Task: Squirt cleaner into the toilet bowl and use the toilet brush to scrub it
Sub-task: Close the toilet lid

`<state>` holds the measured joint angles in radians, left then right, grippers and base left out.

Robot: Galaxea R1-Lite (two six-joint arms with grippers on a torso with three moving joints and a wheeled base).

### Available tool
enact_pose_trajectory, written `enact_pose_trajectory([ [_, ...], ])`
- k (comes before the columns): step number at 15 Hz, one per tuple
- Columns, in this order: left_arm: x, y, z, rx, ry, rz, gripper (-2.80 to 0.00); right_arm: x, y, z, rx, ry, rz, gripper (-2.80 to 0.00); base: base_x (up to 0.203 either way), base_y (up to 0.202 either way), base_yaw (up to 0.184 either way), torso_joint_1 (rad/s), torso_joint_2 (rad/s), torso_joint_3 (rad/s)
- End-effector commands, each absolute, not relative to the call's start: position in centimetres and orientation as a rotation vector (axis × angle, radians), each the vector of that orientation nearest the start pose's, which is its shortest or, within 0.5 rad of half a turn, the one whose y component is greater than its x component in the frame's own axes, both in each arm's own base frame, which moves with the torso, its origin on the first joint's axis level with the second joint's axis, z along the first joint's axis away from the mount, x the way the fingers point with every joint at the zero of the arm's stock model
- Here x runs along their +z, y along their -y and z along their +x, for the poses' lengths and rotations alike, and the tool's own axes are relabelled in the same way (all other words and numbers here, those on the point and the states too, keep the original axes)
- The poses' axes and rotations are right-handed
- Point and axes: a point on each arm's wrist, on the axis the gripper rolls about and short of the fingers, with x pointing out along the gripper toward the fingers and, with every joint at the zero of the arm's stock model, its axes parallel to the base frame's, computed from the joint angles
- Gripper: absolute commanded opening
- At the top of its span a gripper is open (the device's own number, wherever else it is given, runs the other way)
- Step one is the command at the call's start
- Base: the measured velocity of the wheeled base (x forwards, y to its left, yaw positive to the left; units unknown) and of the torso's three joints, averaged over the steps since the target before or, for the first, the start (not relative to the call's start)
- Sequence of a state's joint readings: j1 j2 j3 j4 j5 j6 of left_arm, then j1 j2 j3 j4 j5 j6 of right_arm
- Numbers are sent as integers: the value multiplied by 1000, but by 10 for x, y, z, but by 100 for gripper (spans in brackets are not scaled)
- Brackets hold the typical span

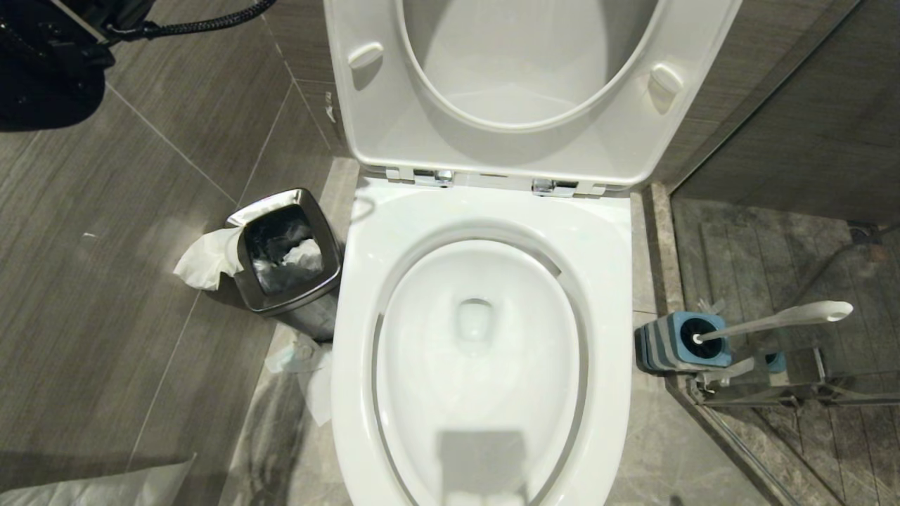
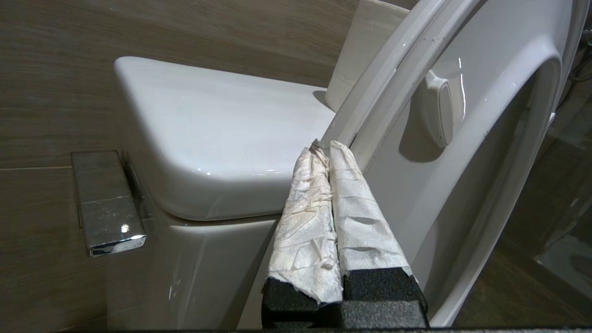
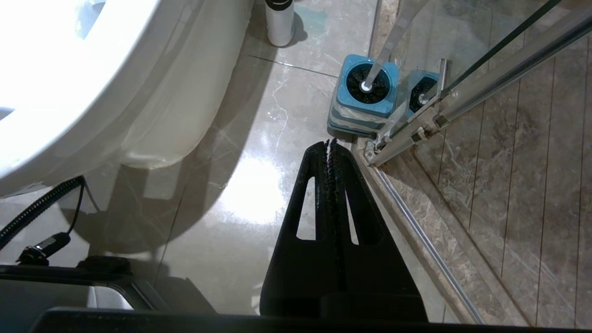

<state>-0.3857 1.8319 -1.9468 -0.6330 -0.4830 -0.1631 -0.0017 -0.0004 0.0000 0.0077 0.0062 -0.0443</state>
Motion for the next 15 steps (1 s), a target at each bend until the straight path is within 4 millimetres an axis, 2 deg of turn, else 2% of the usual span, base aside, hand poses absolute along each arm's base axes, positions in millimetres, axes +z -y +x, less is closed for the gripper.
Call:
enact_pose_trajectory([
  [1,449,130,292,-893,686,-108,-280,74,0,-23,5,-8,-44,-280,0,0,0,0,0,0],
  [15,438,128,311,-808,693,-27,-280,74,0,-23,6,-8,-44,-280,0,0,0,0,0,0],
])
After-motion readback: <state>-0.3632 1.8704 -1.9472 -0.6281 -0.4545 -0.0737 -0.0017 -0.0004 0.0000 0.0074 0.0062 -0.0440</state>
